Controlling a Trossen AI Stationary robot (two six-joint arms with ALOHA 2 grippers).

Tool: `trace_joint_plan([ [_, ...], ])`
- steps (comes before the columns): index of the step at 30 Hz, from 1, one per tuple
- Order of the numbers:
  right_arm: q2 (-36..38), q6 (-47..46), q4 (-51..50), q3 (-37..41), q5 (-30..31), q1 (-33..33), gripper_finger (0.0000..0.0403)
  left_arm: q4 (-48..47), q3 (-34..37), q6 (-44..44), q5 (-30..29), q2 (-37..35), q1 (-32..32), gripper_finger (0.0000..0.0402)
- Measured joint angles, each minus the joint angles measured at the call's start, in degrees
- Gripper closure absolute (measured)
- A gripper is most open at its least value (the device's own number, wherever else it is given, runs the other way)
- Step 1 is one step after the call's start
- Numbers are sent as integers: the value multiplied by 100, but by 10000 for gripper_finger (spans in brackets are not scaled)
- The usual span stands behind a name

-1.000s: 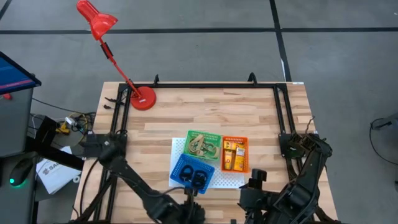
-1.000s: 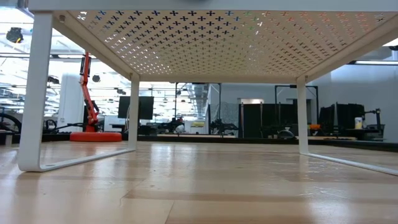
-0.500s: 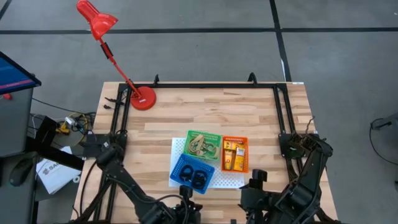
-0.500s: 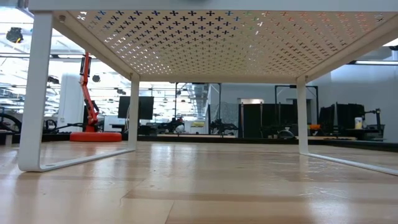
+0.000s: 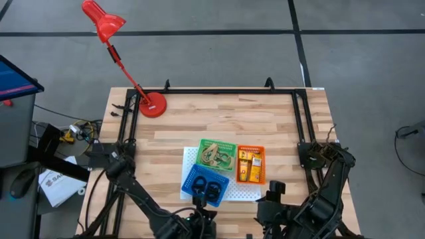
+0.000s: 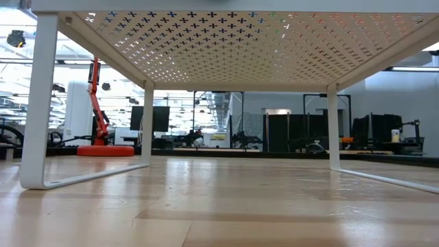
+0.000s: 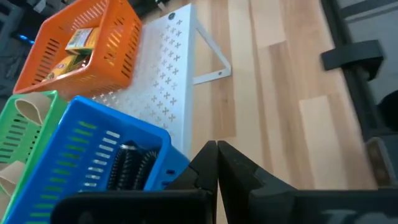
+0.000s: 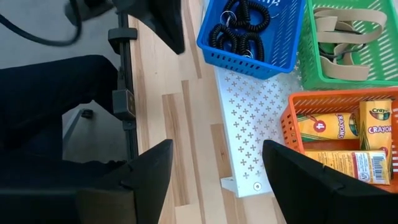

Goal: Pick & Place Office Desk Supplies
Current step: Put the blue bin on the shelf

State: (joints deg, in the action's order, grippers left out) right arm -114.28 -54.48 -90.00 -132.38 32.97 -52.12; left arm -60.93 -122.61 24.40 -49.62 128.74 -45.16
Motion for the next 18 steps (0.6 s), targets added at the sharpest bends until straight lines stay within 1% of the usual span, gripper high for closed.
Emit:
trace_joint_plan([
  [4,0,0,2,0,-6,0,158,-62,2,5,-52,56,93,401],
  [6,0,0,4,0,-15,0,158,-59,0,28,-300,56,128,401],
  [8,0,0,7,0,-17,0,158,-63,2,26,-416,56,151,401],
  [15,0,7,15,0,-17,-4,158,-65,2,-44,-466,54,328,401],
  [18,0,25,23,0,-19,-4,158,92,2,-195,-557,51,362,401],
])
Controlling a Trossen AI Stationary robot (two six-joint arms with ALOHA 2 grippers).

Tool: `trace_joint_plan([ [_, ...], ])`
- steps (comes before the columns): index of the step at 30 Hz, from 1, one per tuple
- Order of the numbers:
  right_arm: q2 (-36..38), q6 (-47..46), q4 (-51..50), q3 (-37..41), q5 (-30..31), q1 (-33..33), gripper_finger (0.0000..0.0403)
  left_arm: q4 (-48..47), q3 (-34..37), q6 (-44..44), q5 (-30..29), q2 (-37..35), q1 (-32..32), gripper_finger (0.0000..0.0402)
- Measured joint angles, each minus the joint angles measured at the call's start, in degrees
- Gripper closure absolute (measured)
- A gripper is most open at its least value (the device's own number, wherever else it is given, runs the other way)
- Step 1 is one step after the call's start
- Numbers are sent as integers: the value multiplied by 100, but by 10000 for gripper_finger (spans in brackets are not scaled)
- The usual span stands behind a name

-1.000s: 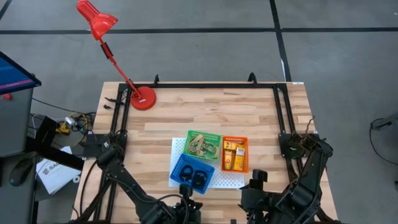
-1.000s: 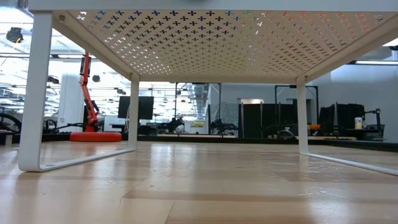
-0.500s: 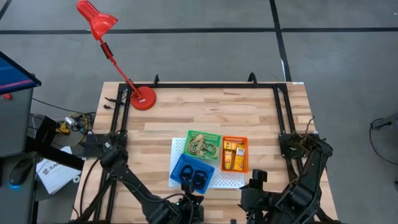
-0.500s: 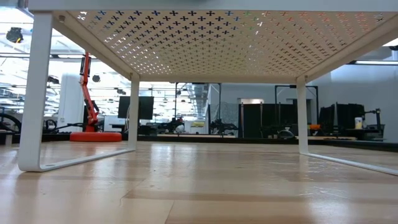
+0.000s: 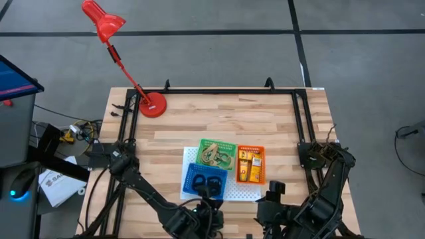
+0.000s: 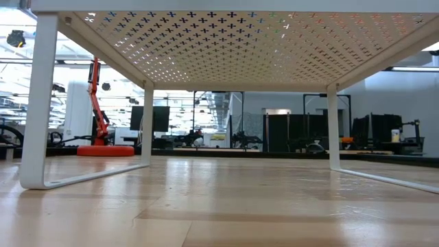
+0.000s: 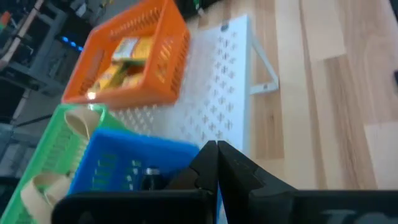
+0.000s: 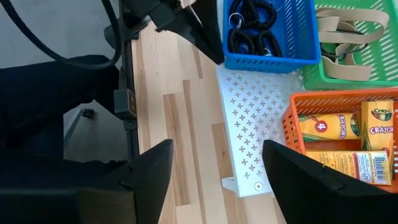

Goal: Pick & Place Office Desk Supplies
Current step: Put the blue bin on the shelf, then return to Home Position

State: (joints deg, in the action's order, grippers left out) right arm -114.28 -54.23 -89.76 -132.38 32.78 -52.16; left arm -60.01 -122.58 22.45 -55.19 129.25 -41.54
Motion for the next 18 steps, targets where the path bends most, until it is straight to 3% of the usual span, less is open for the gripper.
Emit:
trace_joint_plan([
  [6,0,18,5,0,-3,0,158,573,0,-448,-46,-182,-96,401],
  [13,0,18,21,0,21,-102,158,702,17,-384,-147,-1260,-703,401],
  [18,0,18,59,0,430,-288,158,-319,788,1339,-965,-2368,-1394,401],
])
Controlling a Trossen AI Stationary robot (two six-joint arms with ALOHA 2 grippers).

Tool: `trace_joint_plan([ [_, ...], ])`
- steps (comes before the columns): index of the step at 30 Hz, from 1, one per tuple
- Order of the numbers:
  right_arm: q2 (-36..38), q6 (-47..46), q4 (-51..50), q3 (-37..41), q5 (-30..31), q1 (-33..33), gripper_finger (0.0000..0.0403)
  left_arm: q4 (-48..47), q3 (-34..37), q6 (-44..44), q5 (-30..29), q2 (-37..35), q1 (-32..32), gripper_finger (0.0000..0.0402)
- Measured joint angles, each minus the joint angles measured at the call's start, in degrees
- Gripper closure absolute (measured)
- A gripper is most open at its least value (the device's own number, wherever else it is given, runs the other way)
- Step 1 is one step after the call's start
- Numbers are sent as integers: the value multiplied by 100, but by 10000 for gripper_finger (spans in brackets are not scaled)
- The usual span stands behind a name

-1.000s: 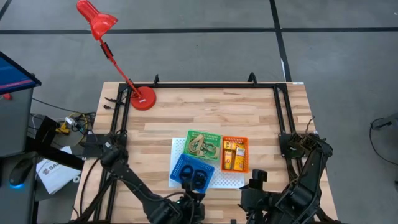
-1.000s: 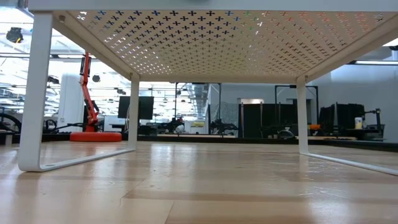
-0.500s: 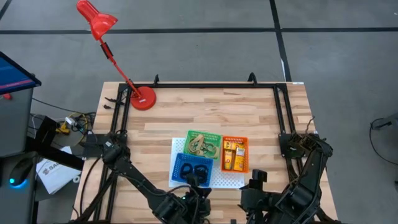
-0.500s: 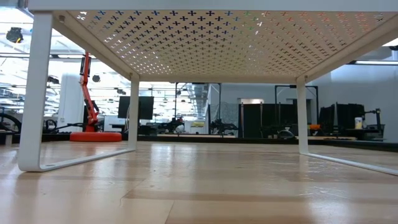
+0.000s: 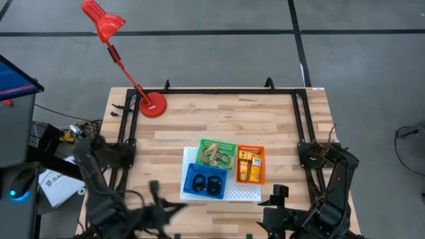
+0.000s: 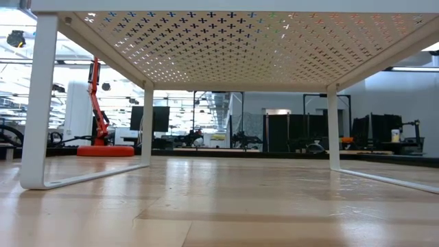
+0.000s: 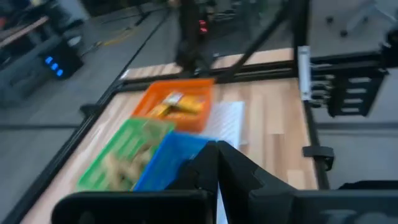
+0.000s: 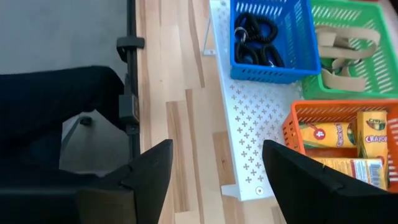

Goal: Pick & Place Office Desk Supplies
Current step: Return to Home Position

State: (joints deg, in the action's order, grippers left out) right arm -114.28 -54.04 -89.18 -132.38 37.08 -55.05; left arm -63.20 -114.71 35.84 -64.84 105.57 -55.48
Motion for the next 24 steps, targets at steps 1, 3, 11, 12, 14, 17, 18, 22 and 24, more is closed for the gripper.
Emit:
trace_joint_plan([
  [1,0,0,26,0,75,-36,158,-205,281,444,-114,-199,-104,401],
  [3,0,1,99,0,228,-115,158,-489,951,1231,-233,-571,-251,401],
  [11,0,-215,290,0,1012,-275,158,-559,3512,2276,-885,-2102,644,401],
  [12,0,-256,310,0,1079,-273,158,-443,3708,2071,-663,-2300,1019,401],
  [14,0,-314,348,0,1102,-247,158,254,4059,1033,-21,-2588,1849,401],
  [17,-14,-340,503,1,1100,-164,158,2327,4472,-1428,1415,-2855,2997,401],
  [18,-19,-319,544,2,1098,-147,158,2974,4519,-2049,2058,-2925,3367,401],
  [22,-20,-315,665,2,1024,-64,158,3560,4232,-3138,3995,-2788,4778,401],
  [24,-20,-301,729,2,944,-63,158,3191,3991,-3334,4539,-2559,5312,401],
])
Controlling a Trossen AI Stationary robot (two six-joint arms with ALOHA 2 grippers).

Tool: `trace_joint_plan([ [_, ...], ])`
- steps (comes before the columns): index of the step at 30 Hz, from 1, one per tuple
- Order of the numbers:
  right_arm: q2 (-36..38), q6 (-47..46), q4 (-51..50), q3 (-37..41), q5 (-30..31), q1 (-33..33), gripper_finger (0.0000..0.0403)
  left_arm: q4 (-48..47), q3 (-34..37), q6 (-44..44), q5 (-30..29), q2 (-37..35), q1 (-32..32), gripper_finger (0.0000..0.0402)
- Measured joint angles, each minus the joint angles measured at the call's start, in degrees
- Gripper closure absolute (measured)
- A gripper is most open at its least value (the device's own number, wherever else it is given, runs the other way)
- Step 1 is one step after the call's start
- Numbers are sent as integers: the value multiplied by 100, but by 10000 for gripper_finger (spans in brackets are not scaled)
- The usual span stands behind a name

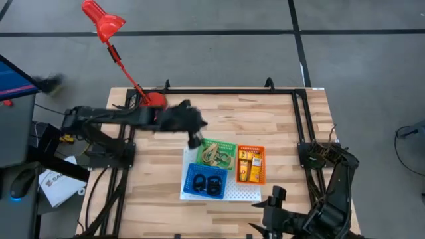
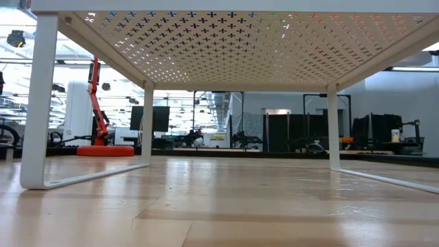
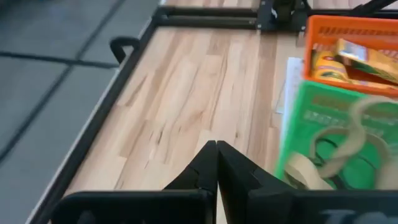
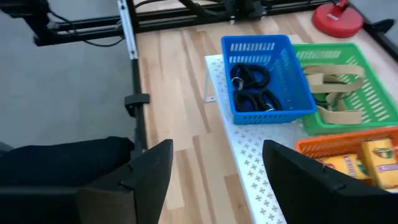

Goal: Pick & Place Office Desk Supplies
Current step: Return to Home Position

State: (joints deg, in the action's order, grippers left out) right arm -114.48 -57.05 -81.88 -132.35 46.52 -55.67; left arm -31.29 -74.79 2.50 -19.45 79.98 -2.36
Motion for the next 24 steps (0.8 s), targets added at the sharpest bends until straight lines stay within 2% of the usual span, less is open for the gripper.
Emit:
trace_joint_plan([
  [4,0,32,78,0,-226,-20,158,-397,-489,-79,768,366,650,401],
  [11,-4,314,70,0,-376,-16,158,-756,-688,-201,1405,981,961,401],
  [24,61,595,189,0,-358,34,158,-1020,-688,97,1513,1186,833,401],
])
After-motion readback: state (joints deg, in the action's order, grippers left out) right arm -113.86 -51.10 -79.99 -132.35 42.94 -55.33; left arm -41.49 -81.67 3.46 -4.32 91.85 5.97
